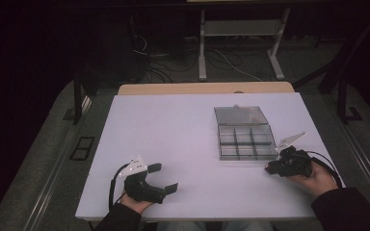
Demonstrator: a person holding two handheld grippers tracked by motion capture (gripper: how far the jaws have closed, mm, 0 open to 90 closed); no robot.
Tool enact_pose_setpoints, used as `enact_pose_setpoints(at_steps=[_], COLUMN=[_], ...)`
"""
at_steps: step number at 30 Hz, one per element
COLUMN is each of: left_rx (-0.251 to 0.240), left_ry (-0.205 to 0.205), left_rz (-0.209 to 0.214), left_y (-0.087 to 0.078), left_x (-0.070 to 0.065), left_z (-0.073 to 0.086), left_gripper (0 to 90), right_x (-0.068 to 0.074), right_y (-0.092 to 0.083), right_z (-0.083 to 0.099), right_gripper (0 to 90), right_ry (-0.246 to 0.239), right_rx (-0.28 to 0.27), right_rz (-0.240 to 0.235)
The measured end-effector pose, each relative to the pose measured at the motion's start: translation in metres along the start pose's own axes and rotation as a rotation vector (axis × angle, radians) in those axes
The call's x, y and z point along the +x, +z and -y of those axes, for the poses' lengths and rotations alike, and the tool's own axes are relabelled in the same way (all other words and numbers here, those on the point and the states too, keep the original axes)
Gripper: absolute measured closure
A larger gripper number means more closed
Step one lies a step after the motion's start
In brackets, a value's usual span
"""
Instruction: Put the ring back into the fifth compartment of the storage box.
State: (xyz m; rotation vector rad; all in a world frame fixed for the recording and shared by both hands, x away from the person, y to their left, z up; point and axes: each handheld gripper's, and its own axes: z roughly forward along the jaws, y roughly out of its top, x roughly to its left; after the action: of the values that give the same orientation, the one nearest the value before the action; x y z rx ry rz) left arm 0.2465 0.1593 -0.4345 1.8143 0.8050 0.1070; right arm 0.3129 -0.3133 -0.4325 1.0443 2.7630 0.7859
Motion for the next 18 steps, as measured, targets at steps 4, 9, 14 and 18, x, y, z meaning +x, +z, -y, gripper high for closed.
enact_pose_setpoints(at_steps=[4, 9, 14, 18], left_rx=[0.001, 0.0, 0.0, 0.002], left_ry=[-0.001, -0.002, -0.003, -0.003], left_rz=[0.0, -0.001, 0.0, -0.001], left_y=[0.0, 0.0, 0.0, 0.0], left_x=[0.0, 0.0, 0.0, 0.0], left_z=[0.0, 0.0, 0.0, 0.0], left_gripper=[0.0, 0.0, 0.0, 0.0], right_x=[0.0, 0.0, 0.001, 0.001], right_y=[-0.001, -0.004, -0.009, -0.012], right_z=[0.0, 0.0, 0.001, 0.0], right_gripper=[70.3, 70.4, 70.3, 70.3], right_ry=[0.005, 0.016, 0.025, 0.027], right_rx=[0.002, -0.011, -0.028, -0.039], right_rz=[-0.003, -0.018, -0.033, -0.04])
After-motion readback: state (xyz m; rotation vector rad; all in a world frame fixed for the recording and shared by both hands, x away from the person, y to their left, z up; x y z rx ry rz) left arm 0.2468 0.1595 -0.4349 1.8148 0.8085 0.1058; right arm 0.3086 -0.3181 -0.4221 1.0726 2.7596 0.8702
